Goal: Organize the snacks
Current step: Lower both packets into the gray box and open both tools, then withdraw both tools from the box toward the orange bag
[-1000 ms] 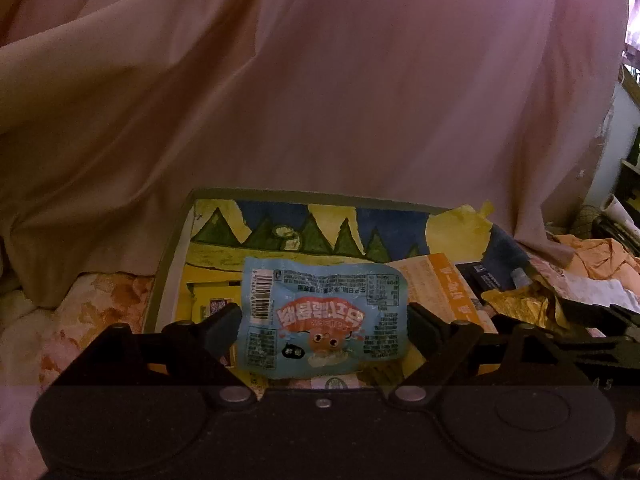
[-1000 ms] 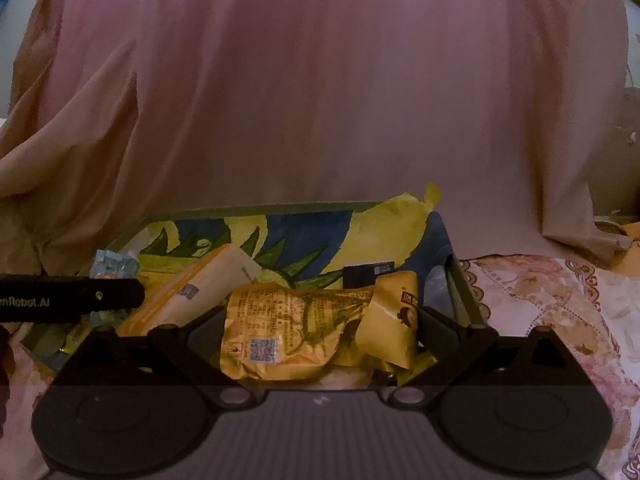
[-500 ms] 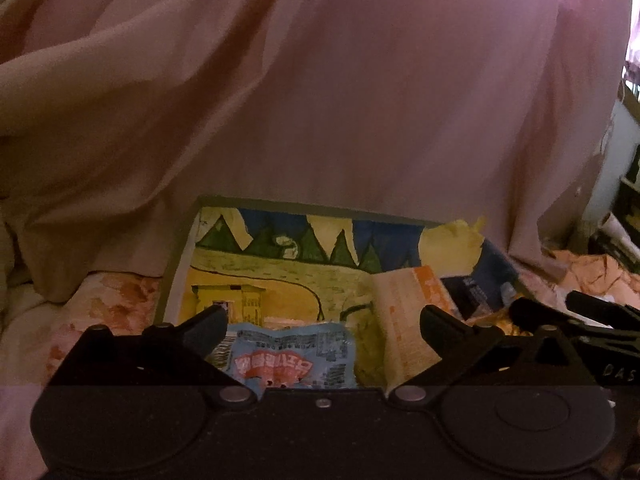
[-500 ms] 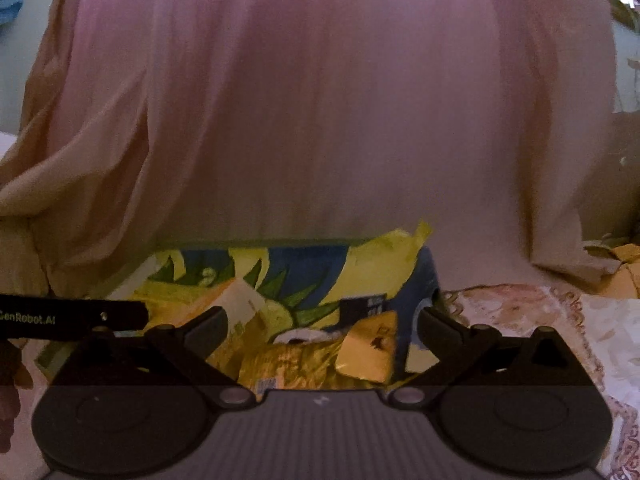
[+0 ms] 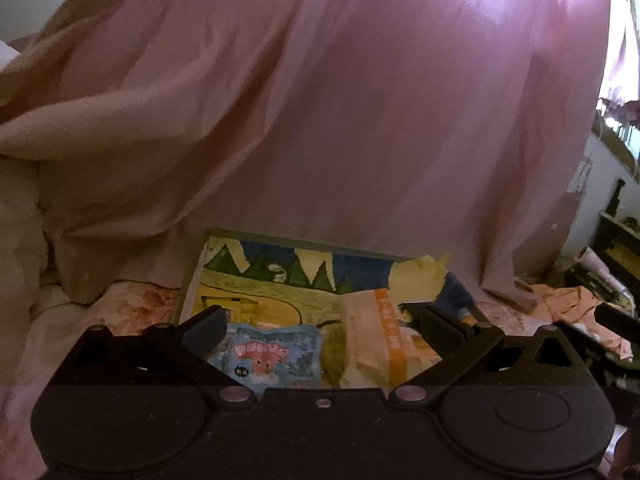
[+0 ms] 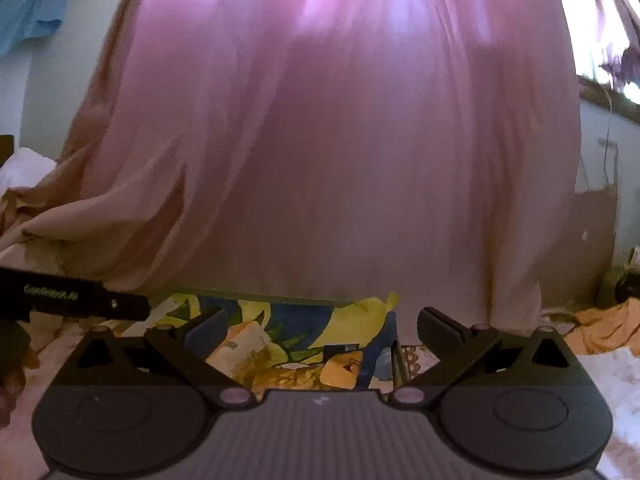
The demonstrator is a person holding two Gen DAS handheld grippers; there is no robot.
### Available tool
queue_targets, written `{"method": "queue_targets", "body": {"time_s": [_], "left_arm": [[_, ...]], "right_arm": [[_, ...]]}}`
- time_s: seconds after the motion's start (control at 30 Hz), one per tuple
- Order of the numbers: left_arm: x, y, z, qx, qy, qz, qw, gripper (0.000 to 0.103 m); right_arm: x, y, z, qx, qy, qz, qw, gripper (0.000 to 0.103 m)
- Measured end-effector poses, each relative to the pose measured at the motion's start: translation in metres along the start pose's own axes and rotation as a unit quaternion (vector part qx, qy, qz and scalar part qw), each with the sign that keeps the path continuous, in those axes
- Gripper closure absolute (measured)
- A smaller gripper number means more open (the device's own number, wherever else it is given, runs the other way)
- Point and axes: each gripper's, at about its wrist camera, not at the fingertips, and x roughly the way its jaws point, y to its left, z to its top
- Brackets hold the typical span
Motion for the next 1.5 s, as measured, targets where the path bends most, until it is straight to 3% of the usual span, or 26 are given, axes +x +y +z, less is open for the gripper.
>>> {"method": "queue_targets", "body": {"time_s": [0.37,0.67,0.83,1.13,1.5], "left_arm": [[-0.054,-0.014,-0.031,0.014,-0.027,-0.015,0.9994,0.001],[-0.080,-0.021,-0.068,0.017,-0.014,-0.022,0.9995,0.001],[-0.091,-0.024,-0.089,0.026,0.001,-0.023,0.9994,0.001],[-0.098,-0.021,-0.127,0.029,0.045,-0.018,0.9984,0.001],[-0.098,-0.015,-0.147,0.034,0.082,-0.005,0.9961,0.001]], "right_arm": [[-0.064,0.020,-0.026,-0.055,-0.010,0.003,0.998,0.000],[-0.104,0.020,-0.048,-0.039,0.017,0.000,0.999,0.000],[-0.111,0.019,-0.061,-0.032,0.064,-0.008,0.997,0.000],[-0.109,0.023,-0.087,-0.044,0.174,-0.030,0.983,0.000],[-0.109,0.024,-0.107,-0.038,0.221,-0.026,0.974,0.000]]}}
